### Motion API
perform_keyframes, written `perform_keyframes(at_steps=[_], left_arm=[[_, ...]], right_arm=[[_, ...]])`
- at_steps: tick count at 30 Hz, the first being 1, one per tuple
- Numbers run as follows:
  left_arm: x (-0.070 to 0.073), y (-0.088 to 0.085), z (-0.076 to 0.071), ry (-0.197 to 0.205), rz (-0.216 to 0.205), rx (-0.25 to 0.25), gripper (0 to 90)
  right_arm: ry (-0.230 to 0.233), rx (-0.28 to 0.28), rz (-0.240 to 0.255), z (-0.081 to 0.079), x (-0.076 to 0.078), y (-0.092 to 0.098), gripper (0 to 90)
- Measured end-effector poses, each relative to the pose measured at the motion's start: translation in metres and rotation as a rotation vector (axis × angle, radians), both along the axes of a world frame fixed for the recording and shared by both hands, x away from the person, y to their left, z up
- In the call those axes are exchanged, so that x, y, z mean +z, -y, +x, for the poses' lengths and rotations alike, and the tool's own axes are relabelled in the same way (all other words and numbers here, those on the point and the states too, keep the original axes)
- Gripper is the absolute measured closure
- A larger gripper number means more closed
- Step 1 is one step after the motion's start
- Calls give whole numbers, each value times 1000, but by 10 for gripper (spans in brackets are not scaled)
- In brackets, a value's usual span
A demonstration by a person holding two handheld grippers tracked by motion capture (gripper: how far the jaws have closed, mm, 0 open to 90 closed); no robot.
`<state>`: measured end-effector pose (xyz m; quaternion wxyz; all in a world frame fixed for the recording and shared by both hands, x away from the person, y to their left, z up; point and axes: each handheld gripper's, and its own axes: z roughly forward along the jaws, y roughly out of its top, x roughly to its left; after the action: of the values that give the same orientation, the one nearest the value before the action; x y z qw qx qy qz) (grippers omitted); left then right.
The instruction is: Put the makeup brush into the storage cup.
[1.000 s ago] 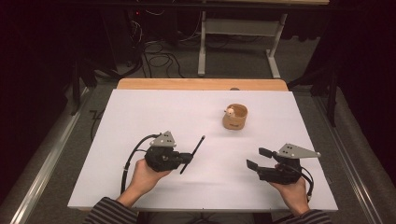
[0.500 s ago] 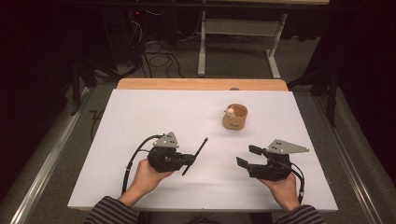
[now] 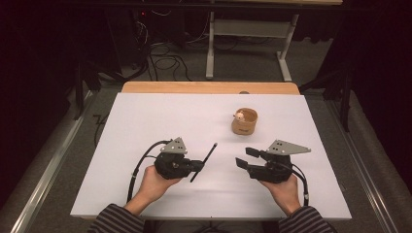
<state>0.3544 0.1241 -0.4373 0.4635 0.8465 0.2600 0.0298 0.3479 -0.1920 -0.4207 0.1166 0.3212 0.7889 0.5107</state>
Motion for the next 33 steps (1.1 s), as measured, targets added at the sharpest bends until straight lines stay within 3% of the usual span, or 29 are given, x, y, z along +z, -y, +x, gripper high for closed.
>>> perform_keyframes(at_steps=[7, 17, 33], left_arm=[[-1, 3, 0, 12, 7, 4, 838], [-1, 6, -1, 20, 11, -4, 837], [1, 6, -2, 34, 6, 2, 838]], right_arm=[[-24, 51, -10, 1, -3, -11, 497], [-50, 80, 4, 5, -1, -27, 467], [-92, 155, 42, 15, -1, -54, 567]])
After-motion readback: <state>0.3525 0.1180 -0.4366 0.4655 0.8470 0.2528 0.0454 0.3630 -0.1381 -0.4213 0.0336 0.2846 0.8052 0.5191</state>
